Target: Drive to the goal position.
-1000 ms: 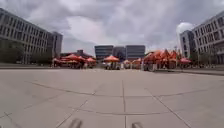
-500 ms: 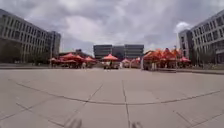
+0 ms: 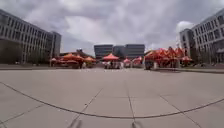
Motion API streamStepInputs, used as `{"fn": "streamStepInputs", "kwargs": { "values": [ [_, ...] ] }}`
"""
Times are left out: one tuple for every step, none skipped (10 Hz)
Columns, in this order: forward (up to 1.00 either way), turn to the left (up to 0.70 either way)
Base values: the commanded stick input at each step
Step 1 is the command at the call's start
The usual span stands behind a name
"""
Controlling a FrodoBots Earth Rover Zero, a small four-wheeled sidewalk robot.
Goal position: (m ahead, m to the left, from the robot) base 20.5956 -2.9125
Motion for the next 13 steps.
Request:
{"fn": "streamStepInputs", "kwargs": {
  "values": [
    [0.85,-0.34],
    [0.85,-0.35],
    [0.85,-0.20],
    [0.85,-0.02],
    [0.85,-0.02],
    [0.85,-0.02],
    [0.85,-0.02],
    [0.85,-0.02],
    [0.85,-0.06],
    [0.85,-0.26],
    [0.85,-0.27],
    [0.85,-0.02],
    [0.85,-0.02]
  ]
}}
